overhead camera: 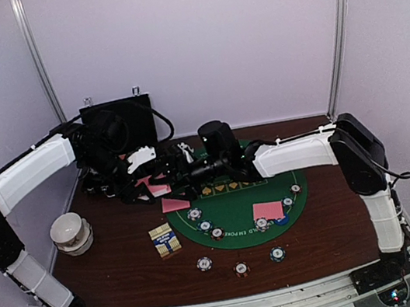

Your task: Distribute texas hold em gaming equipment

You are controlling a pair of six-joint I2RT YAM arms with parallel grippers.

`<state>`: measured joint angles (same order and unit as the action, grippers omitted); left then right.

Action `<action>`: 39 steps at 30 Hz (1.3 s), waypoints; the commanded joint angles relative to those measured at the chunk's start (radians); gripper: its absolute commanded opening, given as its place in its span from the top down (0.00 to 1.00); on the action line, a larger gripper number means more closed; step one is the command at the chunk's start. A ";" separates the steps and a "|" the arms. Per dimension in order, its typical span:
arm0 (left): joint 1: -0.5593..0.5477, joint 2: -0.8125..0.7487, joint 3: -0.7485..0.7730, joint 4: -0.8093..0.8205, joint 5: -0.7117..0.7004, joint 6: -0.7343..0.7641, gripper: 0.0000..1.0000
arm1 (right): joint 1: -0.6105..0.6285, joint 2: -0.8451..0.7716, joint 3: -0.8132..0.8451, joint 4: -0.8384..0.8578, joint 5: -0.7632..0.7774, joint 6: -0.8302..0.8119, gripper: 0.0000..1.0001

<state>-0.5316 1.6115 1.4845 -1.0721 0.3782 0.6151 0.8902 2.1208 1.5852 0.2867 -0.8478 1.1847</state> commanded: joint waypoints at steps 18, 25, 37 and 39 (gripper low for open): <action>0.004 -0.018 0.025 0.013 0.020 0.007 1.00 | -0.025 0.052 -0.024 0.051 -0.006 0.051 0.31; 0.004 -0.018 0.025 0.012 0.018 0.010 1.00 | -0.044 0.017 -0.088 0.061 -0.002 0.043 0.40; 0.004 -0.016 0.019 0.013 0.014 0.015 1.00 | -0.060 -0.047 -0.112 0.055 -0.020 0.030 0.47; 0.004 -0.013 0.017 0.013 0.010 0.015 1.00 | -0.060 -0.062 -0.105 0.066 -0.028 0.039 0.49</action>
<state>-0.5312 1.6115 1.4845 -1.0786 0.3618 0.6159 0.8402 2.1117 1.4921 0.3836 -0.8688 1.2270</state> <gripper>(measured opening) 0.675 0.524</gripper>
